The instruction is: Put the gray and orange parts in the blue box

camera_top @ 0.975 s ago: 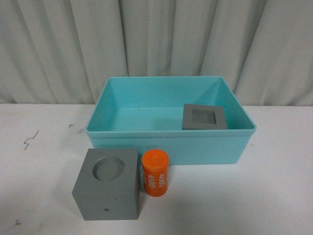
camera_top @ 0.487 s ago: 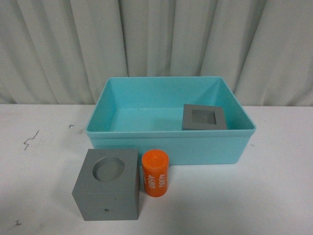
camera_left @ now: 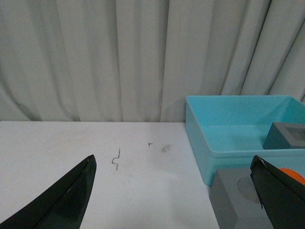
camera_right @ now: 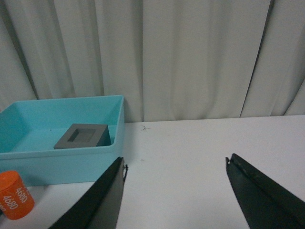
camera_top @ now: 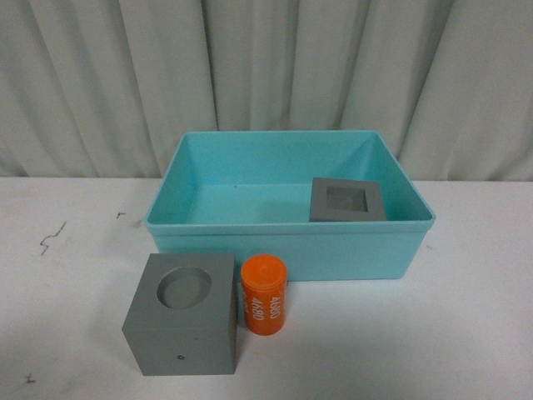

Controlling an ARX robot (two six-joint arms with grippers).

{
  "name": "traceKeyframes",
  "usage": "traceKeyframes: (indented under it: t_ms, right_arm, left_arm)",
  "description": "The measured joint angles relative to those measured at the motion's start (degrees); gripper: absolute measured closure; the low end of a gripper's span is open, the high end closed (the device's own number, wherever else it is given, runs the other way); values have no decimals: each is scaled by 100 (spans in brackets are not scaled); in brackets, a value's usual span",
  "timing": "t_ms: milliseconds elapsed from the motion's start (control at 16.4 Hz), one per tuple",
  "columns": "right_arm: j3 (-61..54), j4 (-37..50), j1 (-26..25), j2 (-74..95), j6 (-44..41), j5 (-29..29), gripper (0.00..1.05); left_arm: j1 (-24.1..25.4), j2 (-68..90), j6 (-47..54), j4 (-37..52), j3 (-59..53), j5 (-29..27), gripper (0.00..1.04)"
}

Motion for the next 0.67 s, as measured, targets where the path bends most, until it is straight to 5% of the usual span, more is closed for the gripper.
traceKeyframes:
  t_ms: [183, 305, 366, 487, 670]
  right_arm:
    - [0, 0, 0, 0, 0, 0, 5]
    - [0, 0, 0, 0, 0, 0, 7]
    - [0, 0, 0, 0, -4, -4, 6]
    - [0, 0, 0, 0, 0, -4, 6]
    - [0, 0, 0, 0, 0, -4, 6]
  left_arm:
    - [0, 0, 0, 0, 0, 0, 7]
    - [-125, 173, -188, -787, 234, -223, 7]
    - [-686, 1163, -767, -1663, 855, -728, 7]
    - [-1360, 1956, -1134, -1482, 1578, -964, 7]
    - [-1491, 2492, -1143, -955, 2118, -979, 7]
